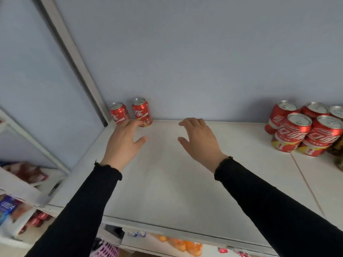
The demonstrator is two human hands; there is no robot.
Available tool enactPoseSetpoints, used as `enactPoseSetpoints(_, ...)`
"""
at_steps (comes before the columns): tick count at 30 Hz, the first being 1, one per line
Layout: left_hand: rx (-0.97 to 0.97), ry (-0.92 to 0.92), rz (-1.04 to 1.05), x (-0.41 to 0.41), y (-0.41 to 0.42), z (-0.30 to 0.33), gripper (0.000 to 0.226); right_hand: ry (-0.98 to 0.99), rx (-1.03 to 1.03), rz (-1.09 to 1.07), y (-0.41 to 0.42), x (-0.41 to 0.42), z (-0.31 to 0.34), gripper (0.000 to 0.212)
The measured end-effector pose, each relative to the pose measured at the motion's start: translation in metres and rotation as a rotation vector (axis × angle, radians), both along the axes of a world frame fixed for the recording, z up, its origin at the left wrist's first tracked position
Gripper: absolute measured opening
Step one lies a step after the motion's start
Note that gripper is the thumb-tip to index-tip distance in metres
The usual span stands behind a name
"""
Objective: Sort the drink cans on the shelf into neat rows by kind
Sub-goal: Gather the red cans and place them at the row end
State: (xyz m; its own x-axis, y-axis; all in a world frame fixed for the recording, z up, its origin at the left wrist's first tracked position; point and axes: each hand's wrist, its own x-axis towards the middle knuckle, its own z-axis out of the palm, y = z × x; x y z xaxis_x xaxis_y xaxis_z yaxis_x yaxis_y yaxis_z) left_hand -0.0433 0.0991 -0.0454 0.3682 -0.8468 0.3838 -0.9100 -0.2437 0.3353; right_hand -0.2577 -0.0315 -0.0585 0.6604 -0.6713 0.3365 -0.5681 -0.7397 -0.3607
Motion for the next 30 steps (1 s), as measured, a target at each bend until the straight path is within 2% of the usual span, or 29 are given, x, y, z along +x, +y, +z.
enactPoseSetpoints(3,-0.005,0.015,0.001,0.054,0.002,0.000,0.046,-0.032,0.070,-0.017,0.005,0.064,0.001,0.053)
enactPoseSetpoints(8,-0.032,0.110,0.009,0.121,-0.013,-0.006,0.074,-0.202,0.326,-0.127,0.000,0.148,-0.012,0.070)
enactPoseSetpoints(11,-0.016,0.237,-0.031,0.148,-0.028,-0.010,0.089,-0.309,0.473,-0.200,-0.005,0.184,-0.021,0.081)
enactPoseSetpoints(15,0.007,0.478,-0.064,0.171,-0.053,-0.016,0.108,-0.381,0.523,-0.284,-0.016,0.215,-0.028,0.080)
enactPoseSetpoints(17,0.019,0.529,-0.093,0.177,-0.062,-0.019,0.112,-0.396,0.522,-0.307,-0.021,0.225,-0.032,0.075)
enactPoseSetpoints(20,0.017,0.531,-0.112,0.179,-0.065,-0.023,0.107,-0.423,0.506,-0.321,-0.025,0.236,-0.036,0.069)
enactPoseSetpoints(24,-0.027,0.505,-0.124,0.176,-0.056,-0.027,0.083,-0.462,0.512,-0.317,-0.026,0.239,-0.038,0.065)
enactPoseSetpoints(30,-0.139,0.537,-0.177,0.135,-0.048,-0.022,0.076,-0.604,0.574,-0.310,-0.004,0.180,-0.023,0.055)
